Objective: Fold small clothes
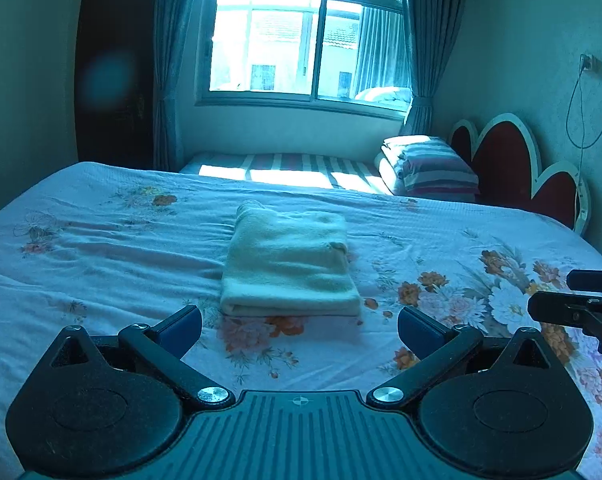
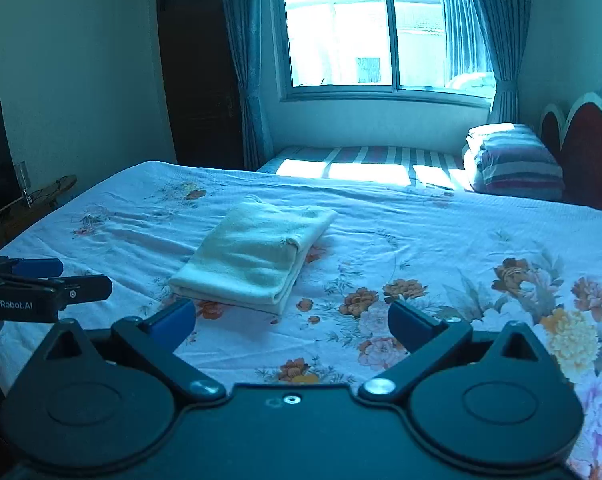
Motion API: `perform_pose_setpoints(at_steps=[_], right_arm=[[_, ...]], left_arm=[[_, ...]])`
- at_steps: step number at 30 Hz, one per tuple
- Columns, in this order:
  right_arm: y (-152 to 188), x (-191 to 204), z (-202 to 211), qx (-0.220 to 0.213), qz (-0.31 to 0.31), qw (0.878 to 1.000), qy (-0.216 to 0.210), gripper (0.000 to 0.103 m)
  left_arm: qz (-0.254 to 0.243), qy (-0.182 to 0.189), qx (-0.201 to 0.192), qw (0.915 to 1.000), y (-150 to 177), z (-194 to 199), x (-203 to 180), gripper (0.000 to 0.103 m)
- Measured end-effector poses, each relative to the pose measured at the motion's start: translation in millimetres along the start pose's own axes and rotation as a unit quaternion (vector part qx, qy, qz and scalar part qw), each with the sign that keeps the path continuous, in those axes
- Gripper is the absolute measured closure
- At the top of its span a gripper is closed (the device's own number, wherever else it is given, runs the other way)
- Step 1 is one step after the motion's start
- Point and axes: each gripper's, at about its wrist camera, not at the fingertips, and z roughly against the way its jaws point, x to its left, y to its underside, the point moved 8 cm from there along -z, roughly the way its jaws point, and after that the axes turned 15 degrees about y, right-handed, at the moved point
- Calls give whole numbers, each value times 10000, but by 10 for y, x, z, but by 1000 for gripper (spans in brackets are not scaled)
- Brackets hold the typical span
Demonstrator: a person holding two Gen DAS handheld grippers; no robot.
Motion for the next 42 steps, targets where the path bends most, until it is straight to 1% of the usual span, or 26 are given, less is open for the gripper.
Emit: perform_pose_setpoints(at_steps=[2, 6, 9, 12, 19, 29, 42], right_arm=[[30, -49, 221, -55, -64, 10000, -35, 0], [113, -146, 538, -104, -179, 9998, 52, 0], [177, -192, 731, -179, -246, 9994, 144, 0], [221, -222, 839, -196, -285, 9992, 197, 0], [253, -283, 1013, -329, -318, 9983, 375, 0], [239, -350, 1102, -452, -369, 9968, 543, 0], [258, -311, 1069, -421, -401, 9968, 557, 0]], left_arm=[[12, 19, -85, 10000, 51, 194, -128, 0], [-33, 44, -238, 9997, 115, 543, -367, 0], [-47, 76, -328, 9994, 130, 712, -481, 0], [-85, 104, -435, 9990, 119, 830, -546, 0], [-102, 220, -502, 9984, 141, 892, -652, 0], [-163, 319, -565, 9978, 89, 872, -737, 0], [-176, 231, -534, 9982, 85, 887, -715, 0]])
